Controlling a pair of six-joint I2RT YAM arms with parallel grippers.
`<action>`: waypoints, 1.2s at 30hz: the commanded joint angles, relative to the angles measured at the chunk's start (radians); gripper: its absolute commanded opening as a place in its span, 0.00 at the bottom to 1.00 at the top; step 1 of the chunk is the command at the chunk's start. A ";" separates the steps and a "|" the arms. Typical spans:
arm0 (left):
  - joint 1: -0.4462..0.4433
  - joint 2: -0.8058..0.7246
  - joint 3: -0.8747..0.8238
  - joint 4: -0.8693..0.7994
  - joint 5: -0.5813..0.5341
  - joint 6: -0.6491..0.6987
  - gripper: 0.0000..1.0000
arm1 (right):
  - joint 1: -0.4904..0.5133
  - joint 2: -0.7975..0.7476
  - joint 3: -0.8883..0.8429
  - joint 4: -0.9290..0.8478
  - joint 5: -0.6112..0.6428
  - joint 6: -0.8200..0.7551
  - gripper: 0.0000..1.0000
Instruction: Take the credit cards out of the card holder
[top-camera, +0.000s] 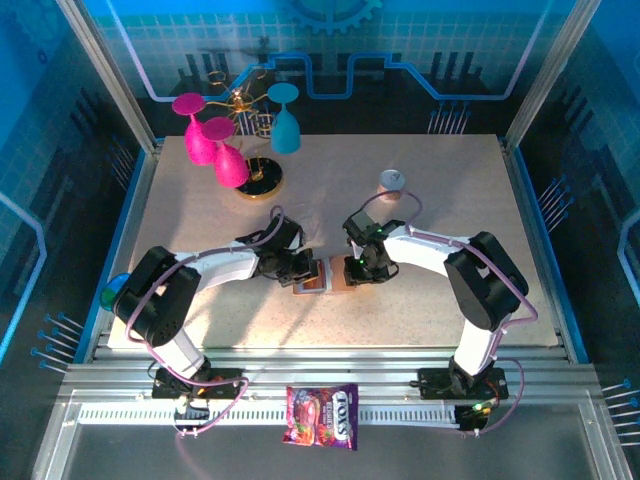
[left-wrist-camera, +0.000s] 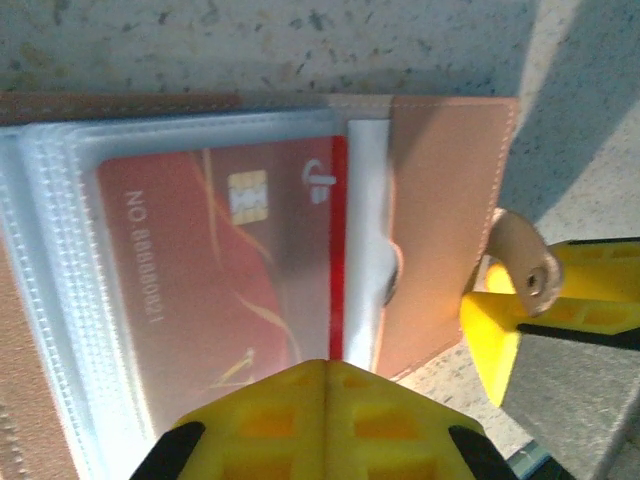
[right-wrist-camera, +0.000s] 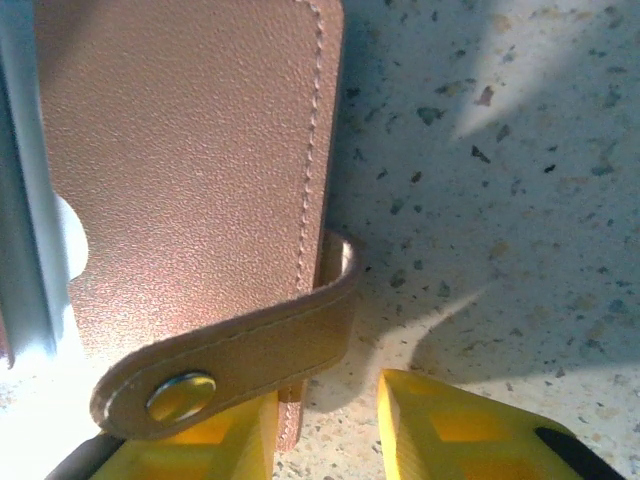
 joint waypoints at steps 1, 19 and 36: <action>0.010 -0.008 -0.021 -0.043 -0.024 0.030 0.01 | 0.014 -0.028 -0.004 -0.031 0.028 0.017 0.35; 0.022 -0.008 -0.041 -0.029 -0.033 0.037 0.01 | 0.031 -0.156 0.119 0.049 -0.256 0.081 0.37; 0.035 -0.048 -0.074 0.019 -0.016 -0.011 0.01 | 0.072 0.055 0.215 0.004 -0.165 0.060 0.30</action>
